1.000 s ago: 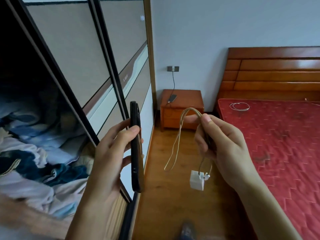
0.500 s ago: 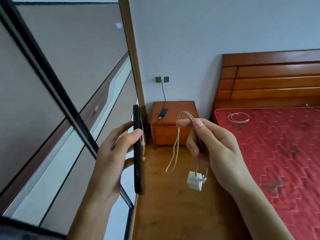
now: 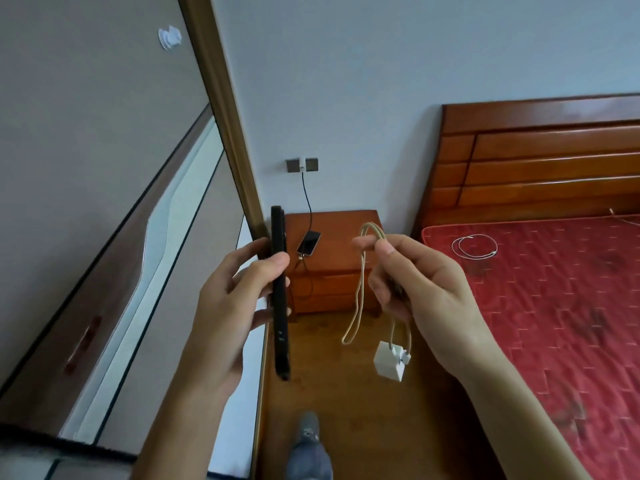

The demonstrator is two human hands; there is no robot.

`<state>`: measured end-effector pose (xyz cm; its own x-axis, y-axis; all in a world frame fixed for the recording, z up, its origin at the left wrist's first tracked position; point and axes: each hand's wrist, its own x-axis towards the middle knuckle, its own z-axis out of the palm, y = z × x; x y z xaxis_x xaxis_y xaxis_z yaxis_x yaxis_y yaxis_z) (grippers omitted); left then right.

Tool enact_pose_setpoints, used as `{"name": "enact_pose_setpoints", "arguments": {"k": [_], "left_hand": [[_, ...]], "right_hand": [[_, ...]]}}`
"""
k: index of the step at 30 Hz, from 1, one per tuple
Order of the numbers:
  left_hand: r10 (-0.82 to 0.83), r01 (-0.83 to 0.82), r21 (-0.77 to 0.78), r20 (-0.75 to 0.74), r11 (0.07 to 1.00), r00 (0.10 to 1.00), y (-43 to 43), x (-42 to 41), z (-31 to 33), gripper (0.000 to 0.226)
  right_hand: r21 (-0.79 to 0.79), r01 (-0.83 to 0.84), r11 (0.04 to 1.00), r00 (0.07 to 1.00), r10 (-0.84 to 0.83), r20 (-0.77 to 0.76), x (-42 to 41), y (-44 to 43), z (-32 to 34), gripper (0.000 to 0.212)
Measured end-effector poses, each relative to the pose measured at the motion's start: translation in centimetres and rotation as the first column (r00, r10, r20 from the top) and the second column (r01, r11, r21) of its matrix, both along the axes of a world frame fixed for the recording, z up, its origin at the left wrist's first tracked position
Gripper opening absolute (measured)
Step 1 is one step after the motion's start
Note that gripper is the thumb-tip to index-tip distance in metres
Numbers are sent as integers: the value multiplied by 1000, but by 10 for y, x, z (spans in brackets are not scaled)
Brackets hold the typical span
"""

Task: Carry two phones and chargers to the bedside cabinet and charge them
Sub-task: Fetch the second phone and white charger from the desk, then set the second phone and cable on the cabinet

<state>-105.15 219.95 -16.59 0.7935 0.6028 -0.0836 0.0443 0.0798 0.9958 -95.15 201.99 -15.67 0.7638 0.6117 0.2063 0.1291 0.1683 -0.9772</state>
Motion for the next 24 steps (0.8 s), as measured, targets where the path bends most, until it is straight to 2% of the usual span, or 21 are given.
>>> {"name": "enact_pose_setpoints", "arguments": {"k": [6, 9, 13, 21, 24], "left_hand": [[-33, 33, 15, 62, 999, 998, 80, 99, 10, 73], [-41, 41, -5, 57, 999, 998, 117, 143, 14, 64], [-38, 39, -24, 26, 999, 999, 158, 193, 9, 62], [-75, 75, -41, -23, 996, 997, 210, 298, -17, 76], [-76, 73, -68, -47, 995, 996, 222, 346, -27, 78]], "right_hand": [[-28, 39, 999, 998, -38, 59, 84, 77, 12, 28], [-2, 95, 995, 994, -95, 52, 125, 110, 14, 27], [9, 136, 991, 991, -136, 17, 176, 147, 11, 27], [7, 141, 990, 990, -141, -11, 283, 201, -11, 27], [42, 136, 990, 991, -135, -19, 334, 215, -24, 34]]}}
